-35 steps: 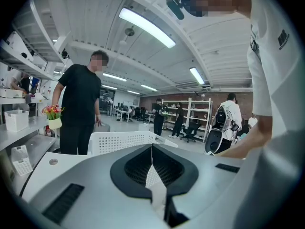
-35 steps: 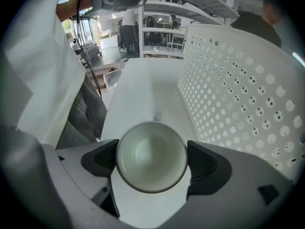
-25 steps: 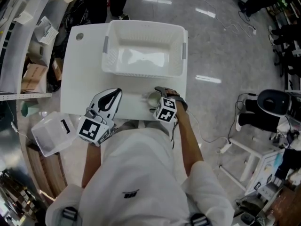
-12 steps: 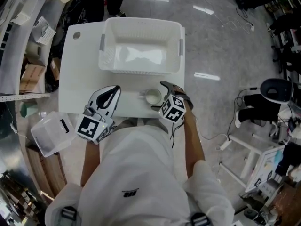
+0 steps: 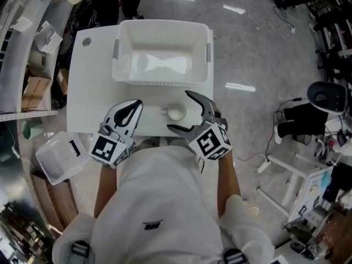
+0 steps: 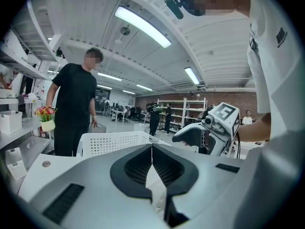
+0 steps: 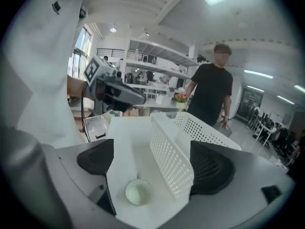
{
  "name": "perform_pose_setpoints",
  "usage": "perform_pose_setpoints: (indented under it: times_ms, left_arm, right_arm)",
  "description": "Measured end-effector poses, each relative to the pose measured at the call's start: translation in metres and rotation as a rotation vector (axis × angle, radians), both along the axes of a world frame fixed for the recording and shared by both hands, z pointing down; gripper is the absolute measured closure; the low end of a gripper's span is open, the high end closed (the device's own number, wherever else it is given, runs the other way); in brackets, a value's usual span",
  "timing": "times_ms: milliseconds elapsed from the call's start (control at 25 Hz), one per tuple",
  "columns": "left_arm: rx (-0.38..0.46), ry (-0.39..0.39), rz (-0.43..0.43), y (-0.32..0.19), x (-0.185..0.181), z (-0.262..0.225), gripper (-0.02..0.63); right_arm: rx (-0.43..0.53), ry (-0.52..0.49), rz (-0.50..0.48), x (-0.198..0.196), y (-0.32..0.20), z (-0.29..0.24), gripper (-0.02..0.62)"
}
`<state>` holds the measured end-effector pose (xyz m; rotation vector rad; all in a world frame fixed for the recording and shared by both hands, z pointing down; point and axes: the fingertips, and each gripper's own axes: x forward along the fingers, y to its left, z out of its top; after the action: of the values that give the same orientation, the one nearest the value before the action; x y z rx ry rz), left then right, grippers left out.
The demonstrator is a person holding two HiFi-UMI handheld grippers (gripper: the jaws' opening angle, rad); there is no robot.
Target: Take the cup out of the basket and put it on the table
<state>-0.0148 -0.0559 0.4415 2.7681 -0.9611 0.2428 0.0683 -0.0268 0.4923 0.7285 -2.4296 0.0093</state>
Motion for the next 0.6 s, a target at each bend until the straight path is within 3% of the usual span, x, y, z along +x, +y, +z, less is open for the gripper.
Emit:
perform_pose_setpoints:
  times_ms: [240, 280, 360, 400, 520, 600]
  left_arm:
    - [0.004, 0.003, 0.007, 0.004, 0.003, -0.003, 0.595]
    - [0.006, 0.005, 0.009, 0.005, 0.004, -0.004, 0.595]
    - [0.009, 0.008, 0.014, 0.007, 0.006, -0.005, 0.595]
    - [0.011, 0.009, 0.016, 0.007, 0.006, -0.005, 0.595]
    - [0.013, 0.013, 0.022, 0.008, 0.007, -0.006, 0.595]
    - [0.016, 0.017, 0.028, 0.007, 0.008, -0.008, 0.595]
  right_arm:
    - [0.1, -0.116, 0.004, -0.013, 0.005, -0.05, 0.122]
    - [0.125, -0.135, 0.026, -0.011, 0.004, -0.056, 0.166]
    - [0.186, -0.166, 0.096, -0.003, 0.001, -0.069, 0.417]
    - [0.206, -0.18, 0.125, 0.0, 0.0, -0.073, 0.489]
    - [0.212, -0.246, 0.162, 0.0, -0.001, -0.081, 0.554]
    - [0.216, -0.368, 0.21, -0.003, -0.005, -0.095, 0.569]
